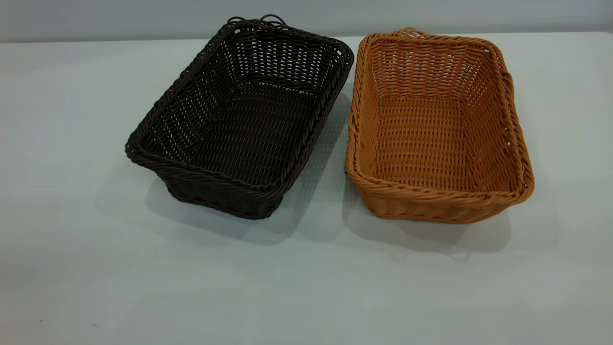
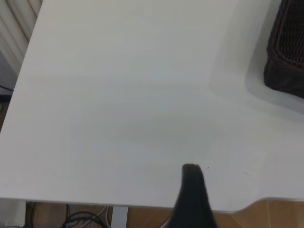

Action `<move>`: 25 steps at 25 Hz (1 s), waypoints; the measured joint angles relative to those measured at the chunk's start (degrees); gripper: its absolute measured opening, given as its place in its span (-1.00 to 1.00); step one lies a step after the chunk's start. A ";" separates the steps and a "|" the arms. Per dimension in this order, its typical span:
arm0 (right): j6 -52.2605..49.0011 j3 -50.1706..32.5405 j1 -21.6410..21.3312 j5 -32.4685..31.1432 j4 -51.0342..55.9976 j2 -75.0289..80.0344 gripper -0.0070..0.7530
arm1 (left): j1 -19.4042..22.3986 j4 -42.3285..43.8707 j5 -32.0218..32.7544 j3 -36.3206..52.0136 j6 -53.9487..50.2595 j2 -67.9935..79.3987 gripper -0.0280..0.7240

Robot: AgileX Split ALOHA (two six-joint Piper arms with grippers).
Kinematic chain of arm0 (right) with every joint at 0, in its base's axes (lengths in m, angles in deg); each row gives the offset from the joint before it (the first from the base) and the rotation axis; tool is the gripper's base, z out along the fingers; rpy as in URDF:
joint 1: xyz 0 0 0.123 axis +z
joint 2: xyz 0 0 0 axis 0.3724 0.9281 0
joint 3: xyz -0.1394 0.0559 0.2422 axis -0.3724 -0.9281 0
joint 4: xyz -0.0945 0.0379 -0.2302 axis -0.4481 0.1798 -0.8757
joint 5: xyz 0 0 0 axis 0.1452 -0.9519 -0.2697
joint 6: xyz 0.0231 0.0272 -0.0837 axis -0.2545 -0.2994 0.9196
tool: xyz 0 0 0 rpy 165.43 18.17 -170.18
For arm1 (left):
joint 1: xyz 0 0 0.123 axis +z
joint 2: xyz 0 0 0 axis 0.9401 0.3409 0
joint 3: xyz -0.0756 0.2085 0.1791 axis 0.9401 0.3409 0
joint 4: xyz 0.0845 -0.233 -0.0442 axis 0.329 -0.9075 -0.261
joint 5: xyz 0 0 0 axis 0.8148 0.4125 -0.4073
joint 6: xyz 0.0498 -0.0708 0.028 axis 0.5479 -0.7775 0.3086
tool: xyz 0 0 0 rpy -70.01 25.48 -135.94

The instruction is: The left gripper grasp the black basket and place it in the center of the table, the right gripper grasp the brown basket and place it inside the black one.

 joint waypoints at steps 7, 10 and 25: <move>0.00 0.00 0.00 0.00 0.00 0.00 0.55 | 0.00 0.00 0.00 0.00 -0.07 0.00 0.47; 0.00 0.00 0.00 0.00 0.00 0.00 0.55 | 0.00 0.00 0.00 0.00 -0.07 0.00 0.47; -0.09 0.00 0.00 0.10 3.05 0.00 0.55 | -0.70 -0.07 -0.83 -0.56 -0.07 1.74 0.47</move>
